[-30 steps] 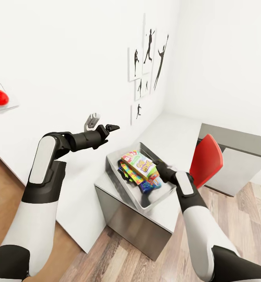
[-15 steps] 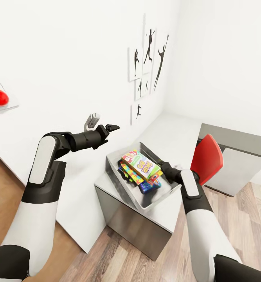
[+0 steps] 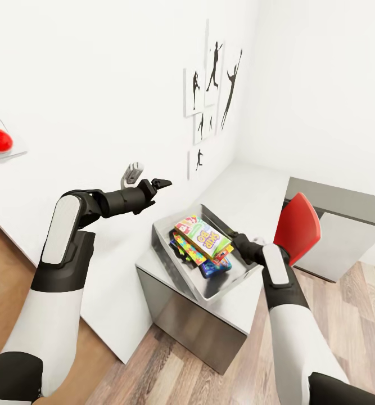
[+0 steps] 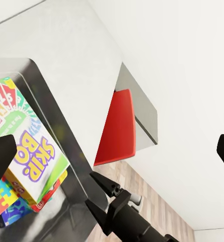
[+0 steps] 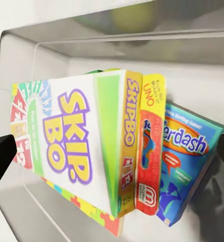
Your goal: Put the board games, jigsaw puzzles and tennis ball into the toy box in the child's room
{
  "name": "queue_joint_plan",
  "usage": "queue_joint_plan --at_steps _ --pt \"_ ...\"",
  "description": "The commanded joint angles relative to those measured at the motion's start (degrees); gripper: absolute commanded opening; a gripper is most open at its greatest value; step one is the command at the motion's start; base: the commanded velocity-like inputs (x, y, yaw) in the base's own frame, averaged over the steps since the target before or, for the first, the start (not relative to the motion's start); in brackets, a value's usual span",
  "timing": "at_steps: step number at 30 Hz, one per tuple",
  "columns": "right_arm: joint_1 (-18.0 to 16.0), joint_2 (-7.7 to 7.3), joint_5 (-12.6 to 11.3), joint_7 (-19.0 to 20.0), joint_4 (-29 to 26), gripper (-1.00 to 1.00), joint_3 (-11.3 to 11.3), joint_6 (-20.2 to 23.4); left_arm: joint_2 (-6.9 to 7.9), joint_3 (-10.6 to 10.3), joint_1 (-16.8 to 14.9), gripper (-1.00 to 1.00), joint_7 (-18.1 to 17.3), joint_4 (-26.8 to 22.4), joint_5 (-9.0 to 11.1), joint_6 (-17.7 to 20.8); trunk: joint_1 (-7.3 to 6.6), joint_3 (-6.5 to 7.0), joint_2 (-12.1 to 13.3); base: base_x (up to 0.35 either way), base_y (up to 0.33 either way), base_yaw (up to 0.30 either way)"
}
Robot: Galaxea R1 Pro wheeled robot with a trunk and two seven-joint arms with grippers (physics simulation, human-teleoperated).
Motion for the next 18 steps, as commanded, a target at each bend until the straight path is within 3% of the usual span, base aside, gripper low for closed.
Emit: queue_joint_plan --at_steps 1,7,9,10,12,15,17,18 --pt "-0.1 0.05 -0.6 -0.5 -0.1 1.00 -0.1 0.1 -0.02 0.0 -0.1 1.00 0.6 0.0 0.5 0.1 0.04 -0.12 -0.1 0.000 0.000 0.000" --pt "1.7 0.05 -0.6 -0.5 -4.1 1.00 0.9 2.0 -0.02 0.0 -0.1 1.00 0.6 0.0 0.5 0.1 0.04 -0.12 -0.1 0.000 0.000 0.000" --pt "3.1 0.05 -0.6 -0.4 -7.6 1.00 3.3 3.1 -0.02 0.0 -0.1 1.00 0.6 0.0 0.5 0.1 0.04 -0.12 -0.1 0.000 0.000 0.000" --pt "3.1 0.05 -0.6 -0.4 -7.6 1.00 3.3 3.1 -0.02 0.0 -0.1 1.00 0.6 0.0 0.5 0.1 0.04 -0.12 -0.1 0.000 0.000 0.000" --pt "5.1 0.05 -0.6 -0.3 -11.9 1.00 7.1 3.8 -0.04 0.0 -0.1 1.00 0.6 0.0 0.5 0.1 0.04 -0.12 -0.1 0.000 0.000 0.000" --pt "6.2 0.05 -0.6 -0.2 -14.4 1.00 9.1 4.0 -0.05 0.0 -0.1 1.00 0.6 0.0 0.5 0.1 0.04 -0.12 -0.1 0.000 0.000 0.000" --pt "8.7 0.05 -0.6 -0.2 -19.6 1.00 12.7 4.2 -0.05 0.0 -0.1 1.00 0.6 0.0 0.5 0.1 0.04 -0.12 -0.1 0.000 0.000 0.000" --pt "8.7 0.05 -0.6 -0.2 -19.6 1.00 12.7 4.2 -0.05 0.0 -0.1 1.00 0.6 0.0 0.5 0.1 0.04 -0.12 -0.1 0.000 0.000 0.000"
